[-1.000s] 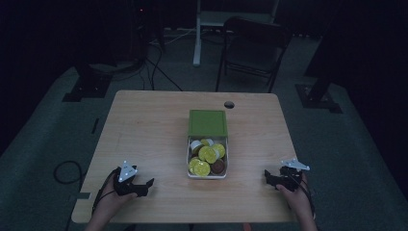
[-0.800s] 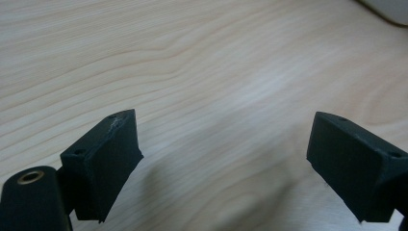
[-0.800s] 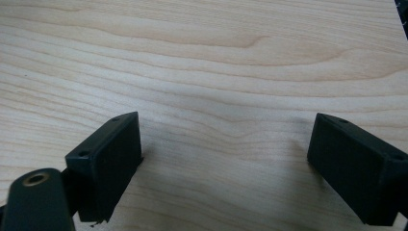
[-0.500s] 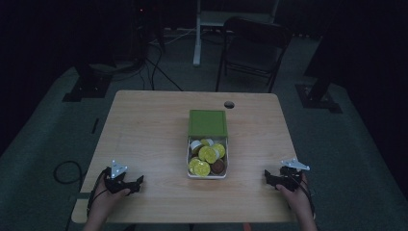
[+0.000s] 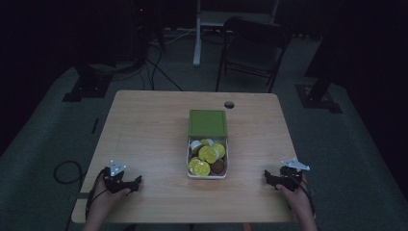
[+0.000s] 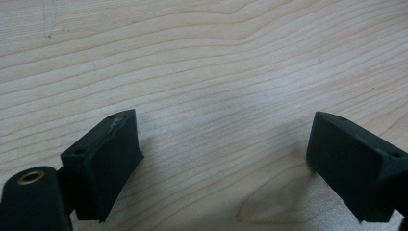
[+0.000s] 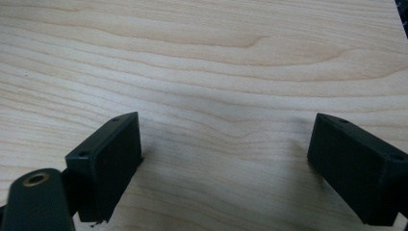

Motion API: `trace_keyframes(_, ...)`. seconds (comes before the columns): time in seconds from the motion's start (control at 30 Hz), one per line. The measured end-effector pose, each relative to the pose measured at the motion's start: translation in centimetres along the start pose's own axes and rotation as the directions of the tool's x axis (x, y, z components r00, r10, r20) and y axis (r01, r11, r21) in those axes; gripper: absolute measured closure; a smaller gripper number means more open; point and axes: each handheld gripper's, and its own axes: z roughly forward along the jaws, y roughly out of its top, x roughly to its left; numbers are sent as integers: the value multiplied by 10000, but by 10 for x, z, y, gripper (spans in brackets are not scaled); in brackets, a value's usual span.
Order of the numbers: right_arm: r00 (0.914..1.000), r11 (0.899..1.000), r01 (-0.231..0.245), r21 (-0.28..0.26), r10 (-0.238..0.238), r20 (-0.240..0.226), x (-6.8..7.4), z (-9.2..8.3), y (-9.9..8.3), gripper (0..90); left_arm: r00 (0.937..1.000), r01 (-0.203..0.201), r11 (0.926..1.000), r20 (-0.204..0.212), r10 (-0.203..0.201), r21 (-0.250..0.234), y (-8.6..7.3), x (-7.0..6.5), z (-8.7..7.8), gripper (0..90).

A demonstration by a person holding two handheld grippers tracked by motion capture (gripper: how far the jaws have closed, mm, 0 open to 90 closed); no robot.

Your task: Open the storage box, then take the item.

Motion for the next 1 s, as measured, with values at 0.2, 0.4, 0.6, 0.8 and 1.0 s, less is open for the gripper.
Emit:
trace_keyframes(0.2, 10000, 10000, 1, -2, -1, -4, 0, 0, 0, 112, 9998, 108, 9999, -143, -106, 106, 1, 0, 2, 73)
trace_keyframes(0.4, 10000, 10000, 6, 4, -6, 3, 0, 0, 0, 112, 9989, 343, 9991, -327, -335, 243, 2, 1, 3, 7)
trace_keyframes(0.6, 9999, 9999, -101, 5, 101, 125, 0, 0, 0, 112, 9989, 335, 9991, -336, -327, 256, 2, 1, 3, 7)
trace_keyframes(0.8, 9997, 9992, -259, 311, 259, 29, 5, -4, 2, 113, 9988, 345, 9991, -344, -336, 246, 2, 0, 3, 7)
trace_keyframes(1.0, 9998, 9995, -164, 286, 167, -117, 12, -12, 9, 113, 9988, 349, 9991, -349, -340, 246, 2, 0, 3, 7)
